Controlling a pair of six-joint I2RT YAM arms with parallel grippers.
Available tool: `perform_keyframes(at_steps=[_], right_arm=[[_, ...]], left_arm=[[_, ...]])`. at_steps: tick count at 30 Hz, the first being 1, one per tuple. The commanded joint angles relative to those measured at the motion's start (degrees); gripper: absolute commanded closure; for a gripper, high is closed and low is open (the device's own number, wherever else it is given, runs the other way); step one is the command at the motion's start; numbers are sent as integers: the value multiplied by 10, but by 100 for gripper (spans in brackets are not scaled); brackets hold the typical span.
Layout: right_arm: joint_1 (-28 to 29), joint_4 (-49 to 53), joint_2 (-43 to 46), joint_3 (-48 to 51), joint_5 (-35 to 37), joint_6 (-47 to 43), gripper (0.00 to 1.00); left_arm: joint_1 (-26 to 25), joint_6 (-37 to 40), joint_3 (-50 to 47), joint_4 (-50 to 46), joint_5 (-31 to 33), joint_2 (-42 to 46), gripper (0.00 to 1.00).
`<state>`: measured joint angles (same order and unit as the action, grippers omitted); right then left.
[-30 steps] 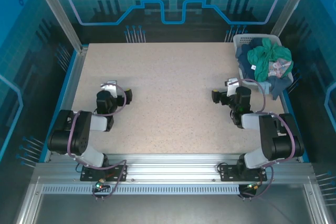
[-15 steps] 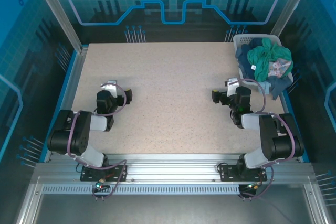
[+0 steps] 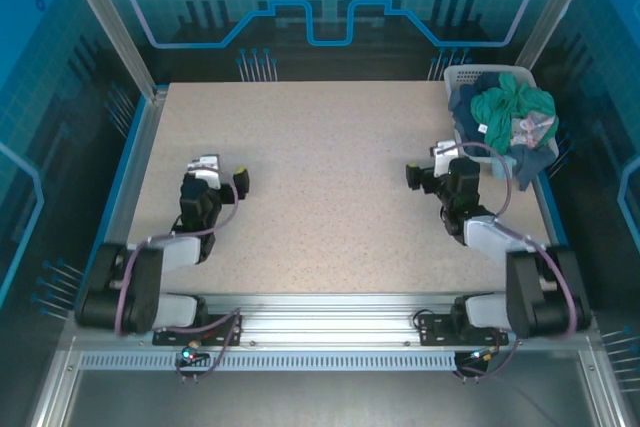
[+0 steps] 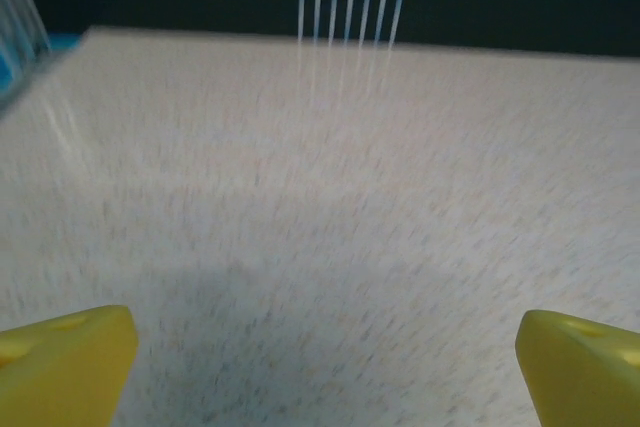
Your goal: Fold and stack the t-shirts
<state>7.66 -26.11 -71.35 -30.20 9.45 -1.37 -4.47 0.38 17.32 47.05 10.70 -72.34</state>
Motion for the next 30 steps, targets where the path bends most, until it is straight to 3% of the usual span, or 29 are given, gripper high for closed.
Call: perform_keyframes(at_steps=[1, 3, 5, 6, 7, 9, 11, 13, 19, 23, 30], right_arm=[[55, 130, 91, -136, 104, -5, 0], [38, 349, 69, -300, 107, 131, 0], [0, 569, 14, -445, 121, 309, 0], [-26, 613, -16, -486, 81, 329, 0], [-48, 619, -39, -515, 28, 306, 0], [-61, 672, -92, -593, 63, 289, 8], [-76, 746, -155, -684, 97, 285, 9], [-105, 784, -212, -753, 74, 275, 10], [-193, 824, -346, -857, 10, 282, 15], [-214, 807, -400, -857, 28, 276, 16], [-238, 774, -460, -850, 9, 290, 24]], left_arm=[[-50, 62, 49, -57, 79, 121, 1], [-67, 40, 114, -86, 130, 146, 1], [-67, -118, 216, -298, 172, 177, 1], [-61, -190, 272, -388, 173, 185, 1], [-44, -250, 302, -416, 167, 172, 1], [8, -338, 386, -491, 29, 115, 1], [0, -334, 505, -591, -65, 38, 1], [-32, -331, 590, -656, -111, -19, 1], [-127, -370, 624, -621, -185, -66, 1], [-178, -380, 630, -597, -238, -90, 1], [-217, -404, 608, -565, -279, -96, 7]])
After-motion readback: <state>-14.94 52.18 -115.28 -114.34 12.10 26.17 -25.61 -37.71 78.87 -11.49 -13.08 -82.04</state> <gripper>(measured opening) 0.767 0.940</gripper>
